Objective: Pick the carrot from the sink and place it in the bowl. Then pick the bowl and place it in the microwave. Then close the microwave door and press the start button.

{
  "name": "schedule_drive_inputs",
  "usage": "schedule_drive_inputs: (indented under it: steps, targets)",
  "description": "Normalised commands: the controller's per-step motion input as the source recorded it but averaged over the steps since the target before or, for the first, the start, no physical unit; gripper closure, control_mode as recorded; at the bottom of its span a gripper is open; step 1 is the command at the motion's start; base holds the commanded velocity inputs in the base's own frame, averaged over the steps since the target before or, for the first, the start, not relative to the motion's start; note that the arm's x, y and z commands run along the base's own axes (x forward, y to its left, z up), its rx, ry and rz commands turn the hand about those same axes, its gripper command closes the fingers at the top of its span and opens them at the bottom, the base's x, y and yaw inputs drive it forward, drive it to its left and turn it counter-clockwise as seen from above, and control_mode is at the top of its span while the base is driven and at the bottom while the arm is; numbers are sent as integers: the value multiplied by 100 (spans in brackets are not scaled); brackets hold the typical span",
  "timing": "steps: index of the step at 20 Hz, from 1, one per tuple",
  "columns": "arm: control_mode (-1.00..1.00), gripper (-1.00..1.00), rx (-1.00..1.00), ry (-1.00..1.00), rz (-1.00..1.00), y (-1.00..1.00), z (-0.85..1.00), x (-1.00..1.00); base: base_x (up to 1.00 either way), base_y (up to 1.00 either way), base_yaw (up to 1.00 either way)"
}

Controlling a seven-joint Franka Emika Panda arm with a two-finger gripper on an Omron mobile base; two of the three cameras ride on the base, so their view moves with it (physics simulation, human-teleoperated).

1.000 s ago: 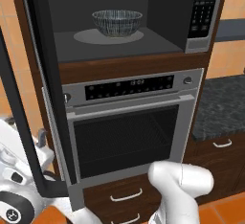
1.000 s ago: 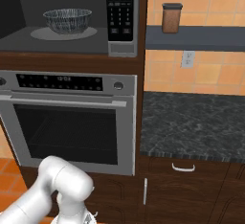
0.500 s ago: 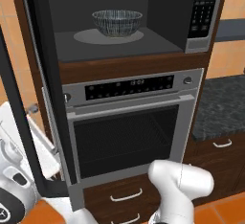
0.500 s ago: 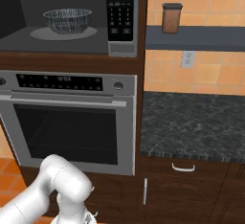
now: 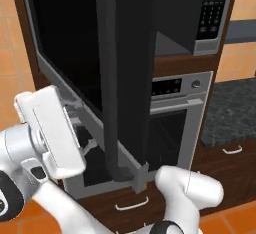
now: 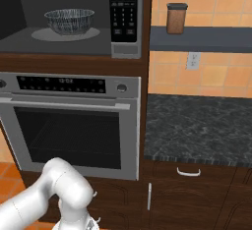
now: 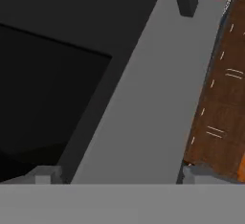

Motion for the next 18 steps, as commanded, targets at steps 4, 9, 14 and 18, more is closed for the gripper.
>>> schedule_drive_inputs:
  steps: [4, 9, 14, 18]
  targets:
    - [-100, -100, 42, -6, 23, -78, 8, -3, 0, 0, 0]
    - [-100, -100, 33, 0, 30, -82, 4, 0, 0, 0, 0]
    - [-100, -100, 23, -1, 33, -76, 0, 13, 0, 0, 0]
    - [-100, -100, 24, -7, 40, -88, 0, 27, 0, 0, 0]
